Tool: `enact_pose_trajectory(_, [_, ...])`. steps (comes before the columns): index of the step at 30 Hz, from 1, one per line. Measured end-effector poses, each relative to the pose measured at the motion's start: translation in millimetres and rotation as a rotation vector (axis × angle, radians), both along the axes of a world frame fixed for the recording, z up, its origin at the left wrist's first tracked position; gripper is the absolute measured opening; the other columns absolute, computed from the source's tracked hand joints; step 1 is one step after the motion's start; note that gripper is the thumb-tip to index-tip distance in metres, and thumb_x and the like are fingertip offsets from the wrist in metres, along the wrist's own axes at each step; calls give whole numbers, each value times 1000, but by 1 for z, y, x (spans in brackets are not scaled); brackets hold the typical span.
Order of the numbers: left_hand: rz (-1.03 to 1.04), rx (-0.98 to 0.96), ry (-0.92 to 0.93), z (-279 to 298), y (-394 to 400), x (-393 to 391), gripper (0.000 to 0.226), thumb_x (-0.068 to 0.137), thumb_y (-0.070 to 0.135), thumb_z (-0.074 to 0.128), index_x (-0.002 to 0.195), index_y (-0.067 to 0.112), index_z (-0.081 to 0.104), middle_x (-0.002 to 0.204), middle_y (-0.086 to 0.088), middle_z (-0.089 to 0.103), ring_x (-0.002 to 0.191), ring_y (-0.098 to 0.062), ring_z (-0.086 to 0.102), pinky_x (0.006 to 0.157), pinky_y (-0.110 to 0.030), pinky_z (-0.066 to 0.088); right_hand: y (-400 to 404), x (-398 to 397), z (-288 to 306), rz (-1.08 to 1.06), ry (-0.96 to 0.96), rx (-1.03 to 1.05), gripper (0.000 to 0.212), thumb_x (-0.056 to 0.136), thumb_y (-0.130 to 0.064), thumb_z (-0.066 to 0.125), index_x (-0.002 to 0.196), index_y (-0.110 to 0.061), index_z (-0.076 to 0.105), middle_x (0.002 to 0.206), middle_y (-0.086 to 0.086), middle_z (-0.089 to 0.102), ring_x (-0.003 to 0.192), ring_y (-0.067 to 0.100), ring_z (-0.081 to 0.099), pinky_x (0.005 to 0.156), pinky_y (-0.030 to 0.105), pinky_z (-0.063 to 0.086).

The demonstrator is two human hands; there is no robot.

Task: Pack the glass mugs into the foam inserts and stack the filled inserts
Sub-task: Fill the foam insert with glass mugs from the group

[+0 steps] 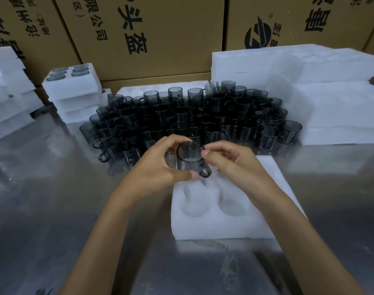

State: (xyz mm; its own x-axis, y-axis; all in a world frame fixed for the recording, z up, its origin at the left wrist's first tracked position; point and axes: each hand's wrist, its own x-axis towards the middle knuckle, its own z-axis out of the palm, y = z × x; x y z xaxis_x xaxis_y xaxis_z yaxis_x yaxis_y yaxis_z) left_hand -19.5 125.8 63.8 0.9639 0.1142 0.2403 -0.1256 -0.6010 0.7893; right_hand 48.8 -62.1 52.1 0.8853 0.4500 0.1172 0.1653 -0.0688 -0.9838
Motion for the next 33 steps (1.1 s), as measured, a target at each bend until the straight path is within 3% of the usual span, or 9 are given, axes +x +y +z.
enact_pose_trajectory(3, [-12,10,54,-5,2,2,65,65,31,92,121,44,62,115,15,59,108,1,57,96,-24,44,3,2,-5,-16,-41,-65,5,89,-25,71,91,-24,75,90,3,73,71,0,59,64,7,45])
enact_pose_trajectory(10, [-64,90,101,-9,2,4,75,71,32,88,136,45,54,125,12,58,122,-8,52,109,-39,42,5,6,-11,-71,-73,-91,6,81,-21,75,82,-20,70,77,-8,63,66,-2,53,62,9,45])
enact_pose_trajectory(15, [-110,93,189,-9,6,3,72,78,46,78,142,47,46,129,24,55,127,0,47,109,-29,38,5,7,-12,-67,-103,-130,9,80,-24,75,79,-21,67,73,-11,60,63,-1,51,62,11,46])
enact_pose_trajectory(18, [-119,23,206,-8,6,3,61,83,56,60,141,40,51,127,22,55,123,3,49,104,-25,40,5,7,-13,-50,-118,-180,10,79,-25,76,80,-20,67,72,-11,61,64,-2,53,62,10,45])
enact_pose_trajectory(20, [-107,34,197,-10,5,4,54,90,51,54,141,35,53,129,19,53,125,1,46,104,-23,39,5,6,-13,-57,-132,-187,9,79,-25,74,79,-19,67,72,-10,63,68,0,55,64,11,45])
enact_pose_trajectory(25, [-65,132,241,-18,6,6,44,99,42,48,143,35,51,129,25,41,128,-5,32,111,-28,28,6,5,-13,-75,-234,-330,8,83,-24,70,76,-23,67,89,-8,58,95,13,55,84,22,43])
enact_pose_trajectory(30, [-60,174,276,-24,2,9,49,99,41,51,147,33,45,131,24,34,117,7,21,109,-24,16,4,11,-9,32,-173,-389,15,86,-20,74,88,-29,61,100,-4,53,86,8,53,76,17,41])
enact_pose_trajectory(33, [-48,169,293,-26,0,12,50,100,41,52,148,35,42,133,24,33,128,1,20,113,-27,16,5,13,-8,68,-164,-410,21,87,-18,73,94,-31,58,100,-2,51,84,11,53,74,20,42])
